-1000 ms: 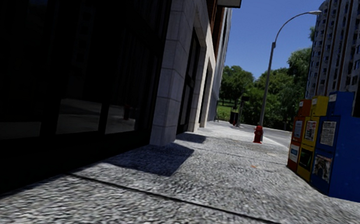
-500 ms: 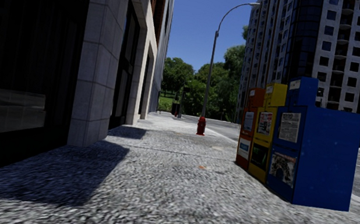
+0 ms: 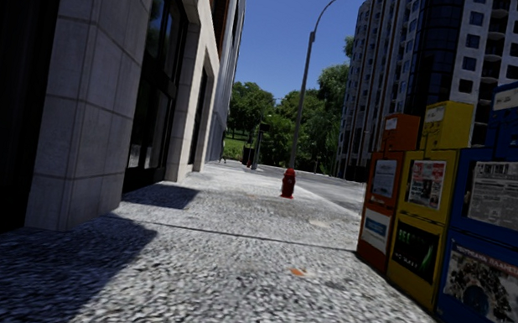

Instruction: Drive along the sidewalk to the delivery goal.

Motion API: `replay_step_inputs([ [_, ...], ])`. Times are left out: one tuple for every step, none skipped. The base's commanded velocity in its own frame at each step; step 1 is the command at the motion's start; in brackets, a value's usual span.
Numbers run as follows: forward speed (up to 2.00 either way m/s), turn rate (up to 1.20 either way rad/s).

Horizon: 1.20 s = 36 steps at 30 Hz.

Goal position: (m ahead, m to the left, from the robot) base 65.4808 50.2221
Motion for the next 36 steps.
replay_step_inputs([
  [2.0,0.0],
  [2.0,0.0],
  [2.0,0.0],
  [2.0,0.0],
  [2.0,0.0],
  [2.0,0.0],
  [2.0,0.05],
  [2.0,0.12],
  [2.0,0.12],
  [2.0,0.2],
  [2.0,0.22],
  [2.0,0.22],
  [2.0,0.22],
  [2.0,0.22],
  [2.0,0.22],
  [2.0,0.21],
  [2.0,0.16],
  [2.0,0.16],
  [2.0,0.13],
  [2.0,0.11],
  [2.0,0.1],
  [2.0,0.1],
  [2.0,0.1],
  [2.0,0.1],
  [2.0,0.1],
  [2.0,0.1],
  [2.0,0.1],
  [2.0,0.1],
  [2.0,0.1],
  [2.0,0.1],
  [2.0,0.1],
  [2.0,0.1],
  [2.0,0.1],
  [2.0,0.1],
  [2.0,0.1],
  [2.0,0.11],
])
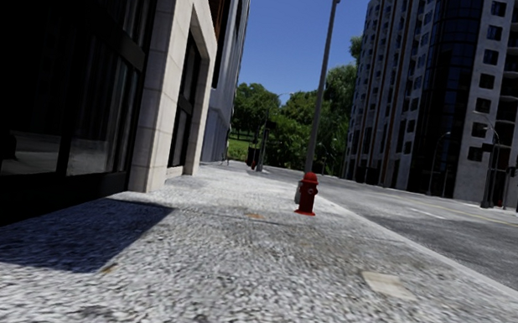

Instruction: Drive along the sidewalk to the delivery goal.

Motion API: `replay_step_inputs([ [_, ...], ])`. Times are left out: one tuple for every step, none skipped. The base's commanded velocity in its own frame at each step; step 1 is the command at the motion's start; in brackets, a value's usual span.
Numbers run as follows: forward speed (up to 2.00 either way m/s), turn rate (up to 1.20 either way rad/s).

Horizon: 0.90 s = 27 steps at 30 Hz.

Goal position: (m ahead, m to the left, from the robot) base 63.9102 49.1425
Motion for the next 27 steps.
replay_step_inputs([
  [2.0,0.14],
  [2.0,0.16],
  [2.0,0.16],
  [2.0,0.16],
  [2.0,0.16],
  [2.0,0.16],
  [2.0,0.16],
  [2.0,0.16],
  [2.0,0.16],
  [2.0,0.16],
  [2.0,0.16],
  [2.0,0.19],
  [2.0,0.2],
  [2.0,0.21],
  [2.0,0.21],
  [2.0,0.21],
  [2.0,0.21],
  [2.0,0.21],
  [2.0,0.21],
  [2.0,0.21],
  [2.0,0.21],
  [2.0,0.21],
  [2.0,0.21],
  [2.0,0.21],
  [2.0,0.21],
  [2.0,0.21],
  [2.0,0.21],
])
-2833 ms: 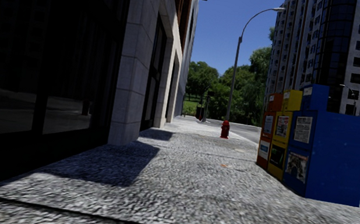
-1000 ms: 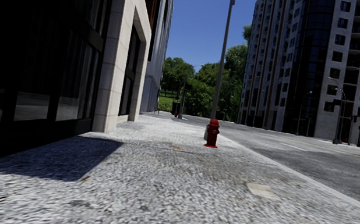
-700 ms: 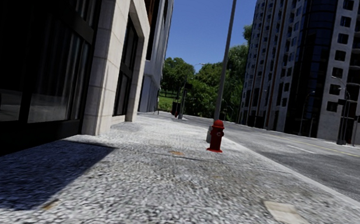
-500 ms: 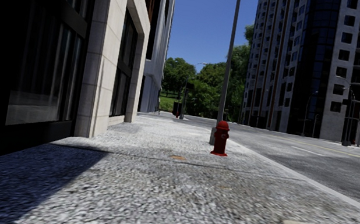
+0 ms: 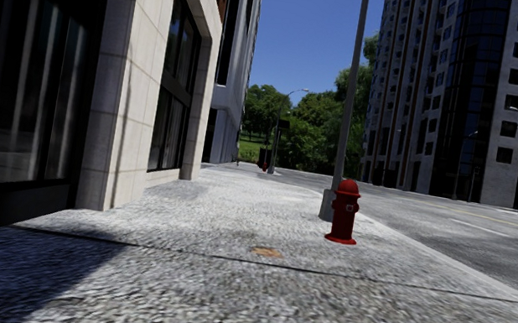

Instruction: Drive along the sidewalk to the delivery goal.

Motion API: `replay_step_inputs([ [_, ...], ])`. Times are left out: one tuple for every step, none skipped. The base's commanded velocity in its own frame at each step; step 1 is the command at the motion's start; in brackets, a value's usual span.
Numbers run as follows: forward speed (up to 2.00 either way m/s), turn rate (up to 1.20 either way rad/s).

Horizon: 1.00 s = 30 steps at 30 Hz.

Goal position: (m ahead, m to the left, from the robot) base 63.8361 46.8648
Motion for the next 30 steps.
replay_step_inputs([
  [2.0,0.21],
  [2.0,0.21],
  [2.0,0.21],
  [2.0,0.21],
  [2.0,0.21],
  [2.0,0.21],
  [2.0,0.21],
  [2.0,0.21],
  [2.0,0.21],
  [2.0,0.19],
  [2.0,0.19],
  [2.0,0.1],
  [2.0,0.02],
  [2.0,0.0],
  [2.0,0.0],
  [2.0,0.0],
  [2.0,0.0],
  [2.0,0.0],
  [2.0,0.0],
  [2.0,0.0],
  [2.0,0.0],
  [2.0,0.0],
  [2.0,0.0],
  [2.0,0.0],
  [2.0,0.0],
  [2.0,0.0],
  [2.0,0.0],
  [2.0,0.0],
  [2.0,0.0],
  [2.0,0.0],
])
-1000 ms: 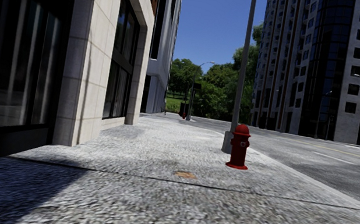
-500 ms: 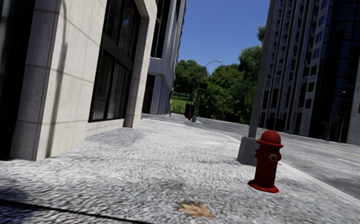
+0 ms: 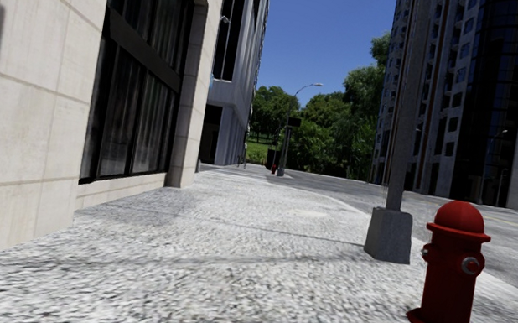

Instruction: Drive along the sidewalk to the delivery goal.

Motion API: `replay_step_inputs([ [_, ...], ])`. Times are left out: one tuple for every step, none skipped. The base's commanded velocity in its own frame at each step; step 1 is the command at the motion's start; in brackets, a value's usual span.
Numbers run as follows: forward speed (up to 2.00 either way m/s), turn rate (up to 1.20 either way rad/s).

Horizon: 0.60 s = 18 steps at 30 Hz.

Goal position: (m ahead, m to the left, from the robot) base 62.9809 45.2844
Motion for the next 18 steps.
replay_step_inputs([
  [2.0,0.0],
  [2.0,0.0],
  [2.0,0.0],
  [2.0,0.0],
  [2.0,0.0],
  [2.0,0.0],
  [2.0,0.0],
  [2.0,0.0],
  [2.0,0.0],
  [2.0,0.0],
  [2.0,0.0],
  [2.0,0.0],
  [2.0,0.0],
  [2.0,0.0],
  [2.0,0.0],
  [2.0,0.0],
  [2.0,0.0],
  [2.0,0.0],
])
